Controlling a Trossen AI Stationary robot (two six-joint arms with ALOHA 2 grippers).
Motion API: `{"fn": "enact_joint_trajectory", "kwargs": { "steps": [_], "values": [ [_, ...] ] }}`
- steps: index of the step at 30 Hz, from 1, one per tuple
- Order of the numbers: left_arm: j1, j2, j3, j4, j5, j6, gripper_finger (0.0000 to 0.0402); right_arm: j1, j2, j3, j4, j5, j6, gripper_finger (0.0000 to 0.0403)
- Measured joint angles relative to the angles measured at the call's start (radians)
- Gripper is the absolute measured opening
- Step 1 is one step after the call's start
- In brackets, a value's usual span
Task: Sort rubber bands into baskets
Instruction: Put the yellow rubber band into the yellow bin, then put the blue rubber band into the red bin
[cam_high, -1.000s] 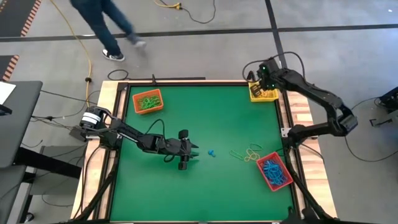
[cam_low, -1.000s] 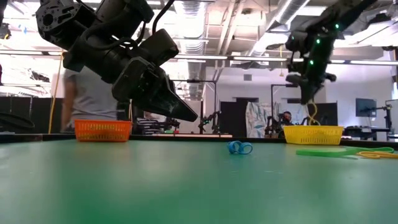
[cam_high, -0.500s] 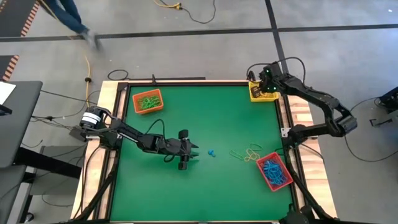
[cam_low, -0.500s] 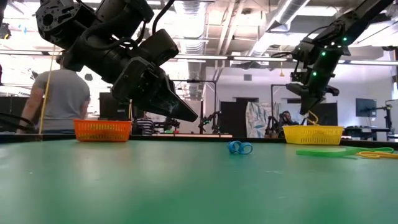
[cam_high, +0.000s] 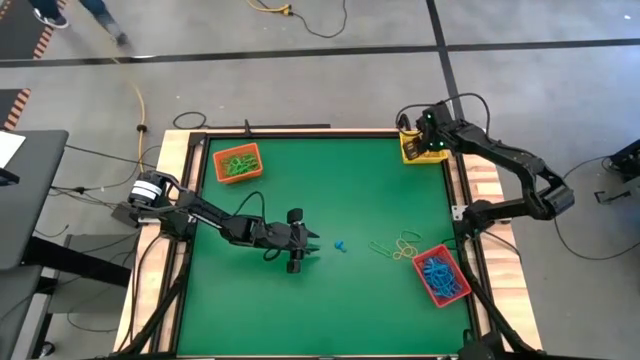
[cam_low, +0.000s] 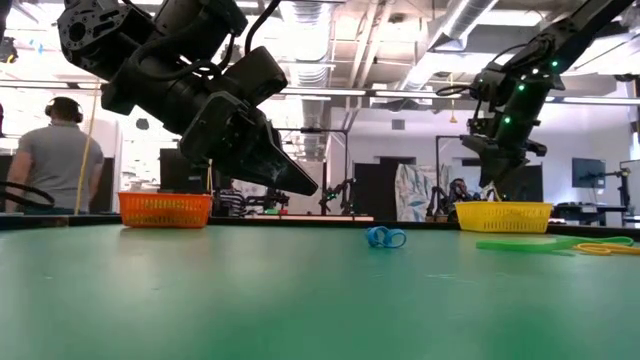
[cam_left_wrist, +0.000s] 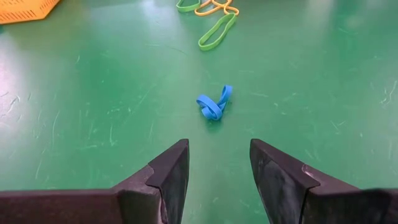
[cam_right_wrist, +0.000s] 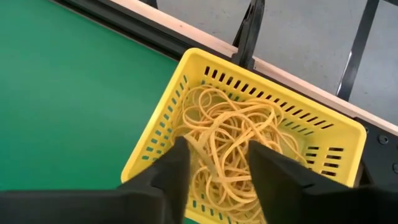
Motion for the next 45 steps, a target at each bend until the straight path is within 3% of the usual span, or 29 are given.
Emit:
{"fn": "enact_joint_trajectory", "kwargs": {
  "steps": [7,16,23,29,45],
  "values": [
    [0.0,0.0,0.0,0.0,0.0,0.0,0.016,0.006,0.0,0.0,-0.003,0.007,0.01,0.0237],
    [0.0,0.0,0.0,0.0,0.0,0.0,0.016,0.018,0.0,0.0,-0.021,0.016,0.033,0.0228],
    [0.0,0.0,0.0,0.0,0.0,0.005,0.016,0.072,0.0,0.001,-0.166,0.014,0.034,0.0226],
    [0.0,0.0,0.0,0.0,0.0,0.006,0.016,0.175,-0.007,0.001,-0.278,0.015,0.069,0.0226],
    [0.0,0.0,0.0,-0.001,0.0,0.011,0.016,0.597,-0.118,0.0,-0.283,0.046,0.217,0.0226]
  ]
}}
